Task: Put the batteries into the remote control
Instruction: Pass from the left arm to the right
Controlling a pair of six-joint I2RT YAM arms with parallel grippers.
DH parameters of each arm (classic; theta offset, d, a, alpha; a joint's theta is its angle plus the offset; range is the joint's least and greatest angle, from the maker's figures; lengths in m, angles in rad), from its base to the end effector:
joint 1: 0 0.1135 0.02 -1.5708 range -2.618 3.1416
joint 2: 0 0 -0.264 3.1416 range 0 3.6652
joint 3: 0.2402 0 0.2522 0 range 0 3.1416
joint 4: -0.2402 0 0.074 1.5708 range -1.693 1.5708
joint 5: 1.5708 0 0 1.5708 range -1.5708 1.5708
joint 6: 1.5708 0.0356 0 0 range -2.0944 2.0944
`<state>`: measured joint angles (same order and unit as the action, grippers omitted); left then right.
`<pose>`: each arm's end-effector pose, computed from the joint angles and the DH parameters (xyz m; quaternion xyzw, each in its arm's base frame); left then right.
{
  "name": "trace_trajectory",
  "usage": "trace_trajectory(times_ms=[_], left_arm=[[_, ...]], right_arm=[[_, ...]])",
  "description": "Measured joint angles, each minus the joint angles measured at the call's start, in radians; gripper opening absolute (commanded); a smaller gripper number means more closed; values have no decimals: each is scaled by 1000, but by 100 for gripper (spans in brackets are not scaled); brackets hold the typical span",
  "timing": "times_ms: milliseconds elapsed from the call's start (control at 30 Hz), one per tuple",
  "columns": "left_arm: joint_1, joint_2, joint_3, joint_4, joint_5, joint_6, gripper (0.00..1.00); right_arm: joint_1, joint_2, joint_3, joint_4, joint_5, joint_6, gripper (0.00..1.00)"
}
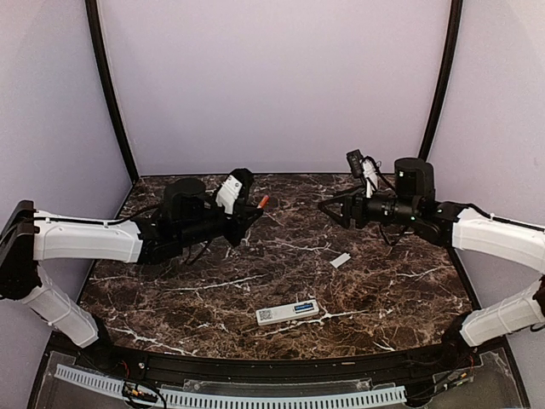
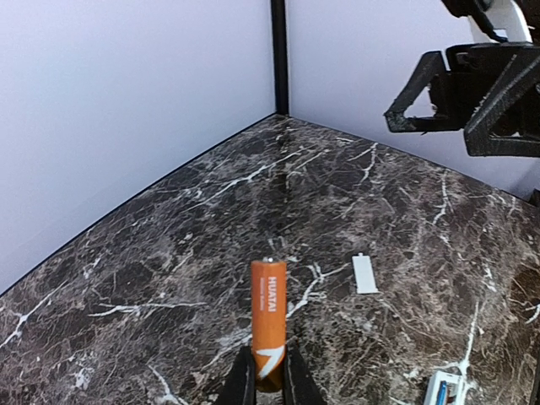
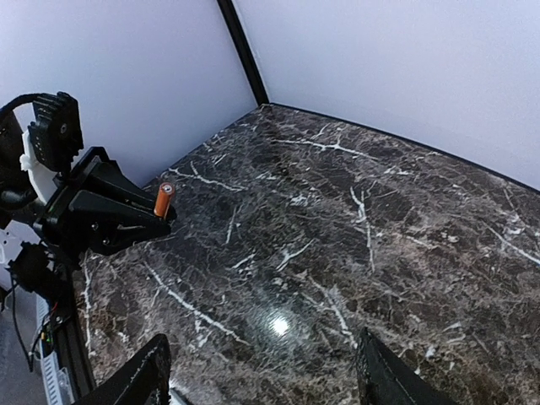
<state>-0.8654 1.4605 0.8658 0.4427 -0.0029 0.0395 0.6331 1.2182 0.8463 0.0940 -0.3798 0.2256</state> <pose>0.2178 -0.2556 0.2718 0.3309 0.6828 -0.2604 0.5971 0.2194 0.1774 0.2988 -0.2700 0.7447 0.3832 0.4751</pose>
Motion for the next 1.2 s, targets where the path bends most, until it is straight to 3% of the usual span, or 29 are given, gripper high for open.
trace_trajectory(times_ms=[200, 433, 967, 1200], left_arm=[[124, 111, 133, -63, -43, 14, 0], [155, 158, 248, -188, -15, 23, 0], [188, 158, 347, -212, 244, -31, 0], [135, 171, 423, -117, 237, -69, 0]], right_arm=[[-61, 135, -13, 169, 47, -14, 72], [-99, 294, 205, 32, 2, 42, 72], [-82, 314, 397, -63, -229, 85, 66], [-82, 331, 473, 4, -385, 18, 63]])
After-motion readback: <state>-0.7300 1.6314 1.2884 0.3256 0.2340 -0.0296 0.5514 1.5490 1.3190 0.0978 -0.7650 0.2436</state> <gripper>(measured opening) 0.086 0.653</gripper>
